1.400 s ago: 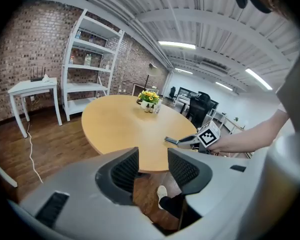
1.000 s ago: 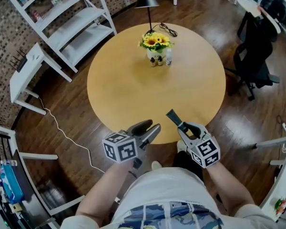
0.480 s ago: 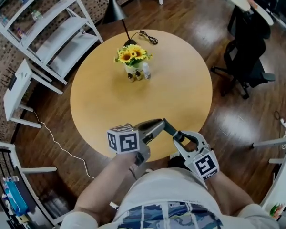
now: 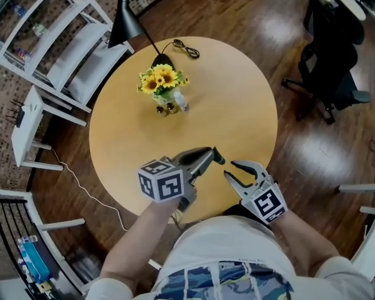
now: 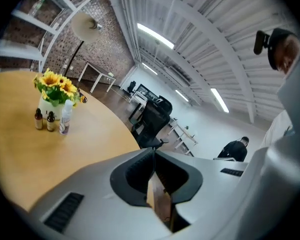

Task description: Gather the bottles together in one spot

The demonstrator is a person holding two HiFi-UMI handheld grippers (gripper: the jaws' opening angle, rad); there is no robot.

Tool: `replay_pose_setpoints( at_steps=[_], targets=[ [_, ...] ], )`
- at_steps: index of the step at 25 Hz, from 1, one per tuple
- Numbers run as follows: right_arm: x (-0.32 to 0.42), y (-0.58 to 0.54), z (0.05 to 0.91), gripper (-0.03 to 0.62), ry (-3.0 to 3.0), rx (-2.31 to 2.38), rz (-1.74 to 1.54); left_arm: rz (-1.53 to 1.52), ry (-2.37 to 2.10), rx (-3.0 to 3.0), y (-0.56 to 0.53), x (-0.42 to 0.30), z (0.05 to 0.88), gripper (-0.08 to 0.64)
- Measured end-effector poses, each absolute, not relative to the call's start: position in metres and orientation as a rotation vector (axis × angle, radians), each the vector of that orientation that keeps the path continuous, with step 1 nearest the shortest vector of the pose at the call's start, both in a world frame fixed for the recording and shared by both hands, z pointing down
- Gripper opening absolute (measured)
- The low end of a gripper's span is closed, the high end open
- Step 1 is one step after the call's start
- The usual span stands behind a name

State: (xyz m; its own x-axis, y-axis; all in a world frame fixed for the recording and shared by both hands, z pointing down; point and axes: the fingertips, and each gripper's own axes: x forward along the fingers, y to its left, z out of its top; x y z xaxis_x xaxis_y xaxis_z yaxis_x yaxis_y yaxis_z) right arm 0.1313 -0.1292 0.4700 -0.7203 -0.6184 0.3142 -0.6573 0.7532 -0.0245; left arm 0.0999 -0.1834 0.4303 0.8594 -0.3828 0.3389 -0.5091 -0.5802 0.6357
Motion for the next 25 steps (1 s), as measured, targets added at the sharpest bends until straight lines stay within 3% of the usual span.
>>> replay_pose_setpoints(
  at_steps=[12,25],
  targets=[
    [0.179,-0.173,0.508,0.133,-2.582,0.995,0.361,0.501,-1.105,2.406,-0.317,0.095,0.485,0.014],
    [0.249,-0.163,0.537,0.133,-2.454,1.099,0.557,0.507,-1.489,2.252,-0.444,0.068,0.55,0.014]
  ],
)
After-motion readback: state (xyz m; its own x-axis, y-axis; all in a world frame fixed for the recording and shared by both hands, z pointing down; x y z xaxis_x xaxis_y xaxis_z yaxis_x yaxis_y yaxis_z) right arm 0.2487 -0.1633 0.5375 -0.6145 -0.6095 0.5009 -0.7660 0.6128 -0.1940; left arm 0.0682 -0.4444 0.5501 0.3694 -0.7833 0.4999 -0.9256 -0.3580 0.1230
